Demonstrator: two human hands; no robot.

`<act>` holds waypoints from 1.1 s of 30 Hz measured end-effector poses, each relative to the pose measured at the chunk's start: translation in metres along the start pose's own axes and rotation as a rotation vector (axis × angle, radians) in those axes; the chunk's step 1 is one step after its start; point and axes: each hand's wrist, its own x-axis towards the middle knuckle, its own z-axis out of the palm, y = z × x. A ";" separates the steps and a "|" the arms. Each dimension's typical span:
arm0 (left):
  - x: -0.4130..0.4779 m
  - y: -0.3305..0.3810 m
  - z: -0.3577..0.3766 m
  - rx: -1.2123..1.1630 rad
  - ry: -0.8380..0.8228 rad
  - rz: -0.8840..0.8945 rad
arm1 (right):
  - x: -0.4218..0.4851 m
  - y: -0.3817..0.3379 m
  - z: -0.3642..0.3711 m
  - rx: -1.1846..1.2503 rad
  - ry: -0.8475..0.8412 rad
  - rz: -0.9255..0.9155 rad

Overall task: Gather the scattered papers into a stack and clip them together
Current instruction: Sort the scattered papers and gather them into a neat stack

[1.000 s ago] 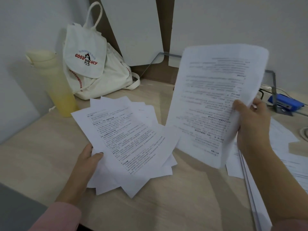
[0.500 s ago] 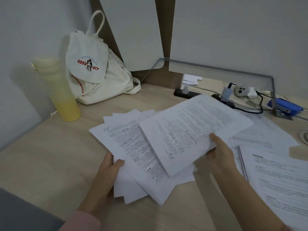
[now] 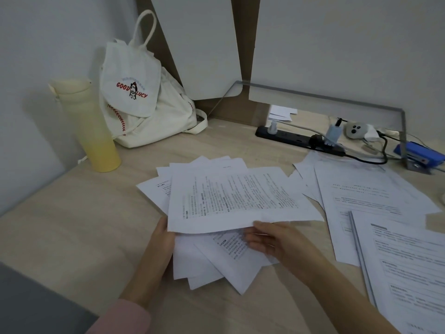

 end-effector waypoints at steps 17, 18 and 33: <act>-0.003 -0.001 0.000 0.059 -0.015 0.032 | -0.005 -0.013 -0.025 0.066 0.165 -0.034; -0.002 -0.001 -0.001 0.069 -0.014 0.027 | -0.005 -0.019 -0.034 0.005 0.223 -0.043; -0.008 0.000 0.020 -0.112 -0.045 -0.019 | -0.027 -0.001 -0.011 -0.152 0.118 0.086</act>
